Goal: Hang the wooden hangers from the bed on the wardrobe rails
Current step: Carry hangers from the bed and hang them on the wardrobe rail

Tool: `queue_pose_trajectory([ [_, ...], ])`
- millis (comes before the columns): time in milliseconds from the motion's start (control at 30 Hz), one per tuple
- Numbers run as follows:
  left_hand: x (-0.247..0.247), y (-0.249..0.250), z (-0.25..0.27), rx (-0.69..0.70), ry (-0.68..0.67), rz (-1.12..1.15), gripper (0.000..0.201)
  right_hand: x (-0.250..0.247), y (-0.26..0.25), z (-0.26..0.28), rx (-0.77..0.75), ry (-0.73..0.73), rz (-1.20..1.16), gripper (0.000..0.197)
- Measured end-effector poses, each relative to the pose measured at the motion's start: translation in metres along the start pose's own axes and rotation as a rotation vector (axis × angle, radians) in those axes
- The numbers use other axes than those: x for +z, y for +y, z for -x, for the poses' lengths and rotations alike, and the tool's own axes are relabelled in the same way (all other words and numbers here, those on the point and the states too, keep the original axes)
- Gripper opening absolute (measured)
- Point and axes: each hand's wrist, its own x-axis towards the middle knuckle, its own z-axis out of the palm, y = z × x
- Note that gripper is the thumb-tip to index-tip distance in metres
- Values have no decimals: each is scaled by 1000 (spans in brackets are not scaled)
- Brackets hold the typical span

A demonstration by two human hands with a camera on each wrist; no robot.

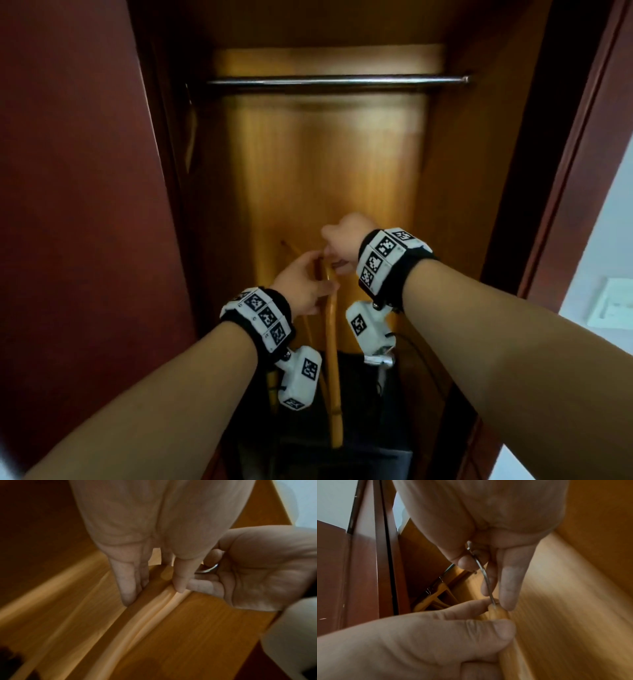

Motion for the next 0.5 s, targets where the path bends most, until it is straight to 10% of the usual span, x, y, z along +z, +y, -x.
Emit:
queue_pose_trajectory([
  [500, -106, 118, -122, 189, 297, -63, 58, -16, -96, -139, -304, -168, -160, 32],
])
